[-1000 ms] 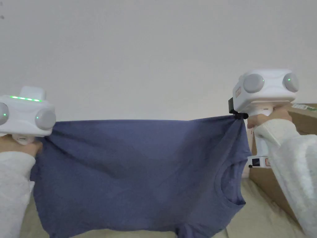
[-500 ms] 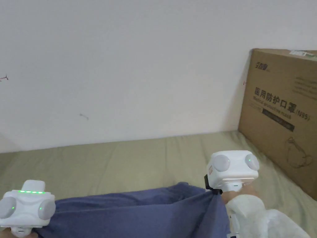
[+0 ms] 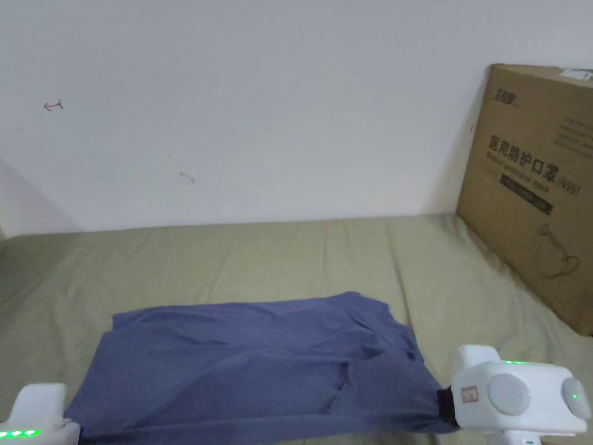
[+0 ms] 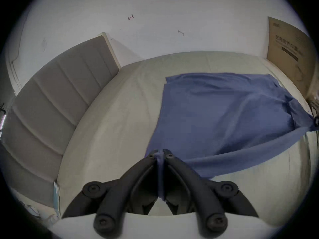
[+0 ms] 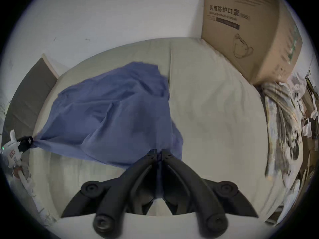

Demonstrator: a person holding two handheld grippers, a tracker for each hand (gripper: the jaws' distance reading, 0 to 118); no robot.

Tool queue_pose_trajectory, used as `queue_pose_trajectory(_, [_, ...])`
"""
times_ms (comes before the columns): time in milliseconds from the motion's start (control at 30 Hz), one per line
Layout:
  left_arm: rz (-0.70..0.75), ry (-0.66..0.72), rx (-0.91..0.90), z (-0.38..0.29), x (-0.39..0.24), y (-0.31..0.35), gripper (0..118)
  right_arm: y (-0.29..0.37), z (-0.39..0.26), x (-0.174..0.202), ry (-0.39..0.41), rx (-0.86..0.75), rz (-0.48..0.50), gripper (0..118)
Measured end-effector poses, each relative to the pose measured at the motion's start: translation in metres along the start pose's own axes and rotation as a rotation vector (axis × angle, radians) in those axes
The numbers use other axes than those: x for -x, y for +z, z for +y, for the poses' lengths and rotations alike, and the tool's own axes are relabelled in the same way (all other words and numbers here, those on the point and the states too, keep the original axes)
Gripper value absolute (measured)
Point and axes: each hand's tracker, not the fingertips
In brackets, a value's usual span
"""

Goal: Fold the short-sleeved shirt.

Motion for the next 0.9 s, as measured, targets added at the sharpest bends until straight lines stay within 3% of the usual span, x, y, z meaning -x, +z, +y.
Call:
queue_pose_trajectory(133, [-0.006,-0.067,0.014,-0.066,0.021,0.033,2,0.046,-0.083,-0.003,0.044,0.014,-0.019,5])
queue_pose_trajectory(267, [0.007,-0.104,0.022,-0.127,0.038,0.064,2,0.078,-0.148,-0.010,0.029,0.043,-0.017,5])
queue_pose_trajectory(567, [0.004,-0.028,0.034,-0.190,0.042,0.112,6,0.092,-0.193,-0.014,-0.029,0.056,0.010,5])
queue_pose_trajectory(700, [-0.032,-0.038,0.004,-0.191,0.039,0.120,32,0.098,-0.190,-0.011,-0.018,0.038,0.002,15])
queue_pose_trajectory(733, [-0.036,-0.039,0.010,-0.192,0.039,0.121,56,0.100,-0.190,-0.012,-0.021,0.030,-0.003,31])
queue_pose_trajectory(767, [-0.047,-0.027,0.018,-0.188,0.040,0.127,85,0.101,-0.191,-0.012,-0.022,0.025,-0.006,62])
queue_pose_trajectory(800, [-0.060,-0.006,0.015,-0.189,0.041,0.132,96,0.104,-0.192,-0.012,-0.025,0.017,-0.011,75])
queue_pose_trajectory(900, [-0.102,0.040,-0.003,-0.190,0.045,0.149,97,0.113,-0.198,-0.010,-0.042,-0.003,0.007,75])
